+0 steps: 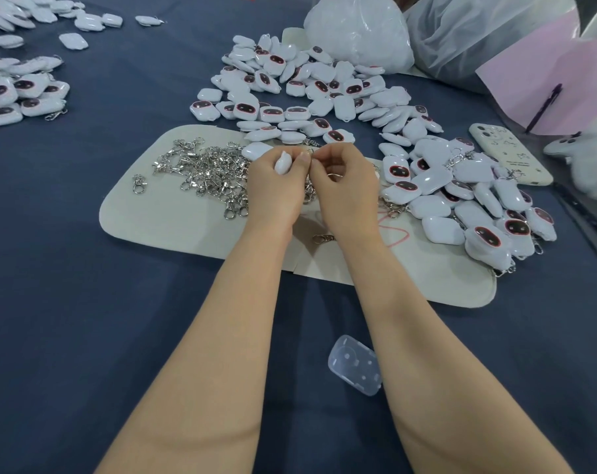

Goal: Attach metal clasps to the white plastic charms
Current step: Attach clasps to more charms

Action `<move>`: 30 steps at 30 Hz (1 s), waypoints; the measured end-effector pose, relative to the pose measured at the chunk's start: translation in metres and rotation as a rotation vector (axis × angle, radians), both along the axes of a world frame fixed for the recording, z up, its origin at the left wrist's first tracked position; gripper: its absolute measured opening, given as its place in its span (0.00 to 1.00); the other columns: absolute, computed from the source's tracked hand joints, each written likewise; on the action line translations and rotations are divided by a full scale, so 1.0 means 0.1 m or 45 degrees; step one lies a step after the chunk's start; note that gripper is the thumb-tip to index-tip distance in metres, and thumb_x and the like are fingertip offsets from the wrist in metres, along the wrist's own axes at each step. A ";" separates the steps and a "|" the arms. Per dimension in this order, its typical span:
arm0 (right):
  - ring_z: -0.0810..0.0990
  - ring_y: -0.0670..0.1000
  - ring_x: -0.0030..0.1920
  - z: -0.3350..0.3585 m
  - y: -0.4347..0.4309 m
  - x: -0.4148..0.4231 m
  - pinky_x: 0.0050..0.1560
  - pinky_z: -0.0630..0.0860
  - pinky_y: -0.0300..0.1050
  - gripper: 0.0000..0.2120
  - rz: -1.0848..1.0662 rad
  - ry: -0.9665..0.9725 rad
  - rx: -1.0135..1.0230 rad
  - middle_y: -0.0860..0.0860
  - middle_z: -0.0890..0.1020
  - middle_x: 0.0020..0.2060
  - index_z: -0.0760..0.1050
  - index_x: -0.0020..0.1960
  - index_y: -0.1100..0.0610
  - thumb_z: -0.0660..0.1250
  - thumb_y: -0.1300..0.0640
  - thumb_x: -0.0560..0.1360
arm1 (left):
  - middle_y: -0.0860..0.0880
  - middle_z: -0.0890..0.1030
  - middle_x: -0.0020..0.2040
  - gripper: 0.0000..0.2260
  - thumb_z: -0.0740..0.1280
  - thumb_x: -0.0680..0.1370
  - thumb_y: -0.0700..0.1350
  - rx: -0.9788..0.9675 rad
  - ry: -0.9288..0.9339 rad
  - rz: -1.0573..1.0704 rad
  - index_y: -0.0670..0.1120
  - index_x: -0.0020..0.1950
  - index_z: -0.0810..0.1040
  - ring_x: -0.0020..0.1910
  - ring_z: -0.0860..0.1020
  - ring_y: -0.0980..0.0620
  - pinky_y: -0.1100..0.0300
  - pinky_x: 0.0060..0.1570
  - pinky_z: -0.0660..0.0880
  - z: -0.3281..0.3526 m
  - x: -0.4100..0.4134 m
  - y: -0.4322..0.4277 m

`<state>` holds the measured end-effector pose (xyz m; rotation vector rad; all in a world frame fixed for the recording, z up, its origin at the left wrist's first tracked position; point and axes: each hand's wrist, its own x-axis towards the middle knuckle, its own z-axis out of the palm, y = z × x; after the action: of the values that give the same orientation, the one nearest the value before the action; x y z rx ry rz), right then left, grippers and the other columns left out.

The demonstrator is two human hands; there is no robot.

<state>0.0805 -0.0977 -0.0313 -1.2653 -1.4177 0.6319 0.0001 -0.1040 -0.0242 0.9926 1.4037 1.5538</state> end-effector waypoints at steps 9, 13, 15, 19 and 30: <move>0.76 0.40 0.38 0.00 0.02 0.00 0.43 0.73 0.31 0.04 0.008 0.067 -0.047 0.42 0.78 0.38 0.76 0.47 0.55 0.68 0.62 0.74 | 0.53 0.78 0.35 0.11 0.67 0.77 0.39 0.001 0.007 -0.002 0.51 0.37 0.76 0.35 0.74 0.57 0.62 0.43 0.73 -0.01 0.00 0.00; 0.74 0.40 0.36 0.01 0.01 0.01 0.41 0.73 0.31 0.05 0.023 0.079 -0.045 0.43 0.77 0.37 0.74 0.45 0.55 0.68 0.63 0.73 | 0.54 0.77 0.34 0.11 0.67 0.77 0.39 0.002 -0.002 0.004 0.51 0.36 0.76 0.34 0.74 0.57 0.63 0.41 0.72 -0.01 0.00 0.00; 0.74 0.40 0.35 0.00 0.00 0.01 0.40 0.71 0.30 0.05 0.039 0.069 -0.043 0.43 0.76 0.36 0.73 0.44 0.54 0.68 0.63 0.73 | 0.54 0.77 0.33 0.11 0.67 0.76 0.39 -0.011 -0.008 0.008 0.52 0.36 0.76 0.33 0.73 0.57 0.64 0.39 0.72 -0.01 0.00 -0.01; 0.73 0.39 0.37 0.01 -0.02 0.01 0.39 0.70 0.28 0.07 0.042 0.046 -0.006 0.42 0.75 0.38 0.71 0.44 0.52 0.67 0.62 0.74 | 0.52 0.78 0.34 0.07 0.68 0.76 0.40 -0.013 0.001 0.023 0.50 0.39 0.78 0.34 0.74 0.56 0.62 0.39 0.73 -0.01 0.00 -0.01; 0.74 0.38 0.35 0.01 -0.02 -0.01 0.41 0.72 0.29 0.05 0.041 0.111 -0.020 0.43 0.76 0.37 0.72 0.46 0.55 0.67 0.63 0.74 | 0.54 0.78 0.34 0.08 0.67 0.76 0.40 -0.010 -0.023 0.026 0.50 0.39 0.78 0.32 0.74 0.59 0.65 0.38 0.72 -0.01 0.00 0.00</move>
<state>0.0796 -0.0999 -0.0301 -1.2146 -1.3656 0.7132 0.0001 -0.1043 -0.0250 0.9601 1.4106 1.5672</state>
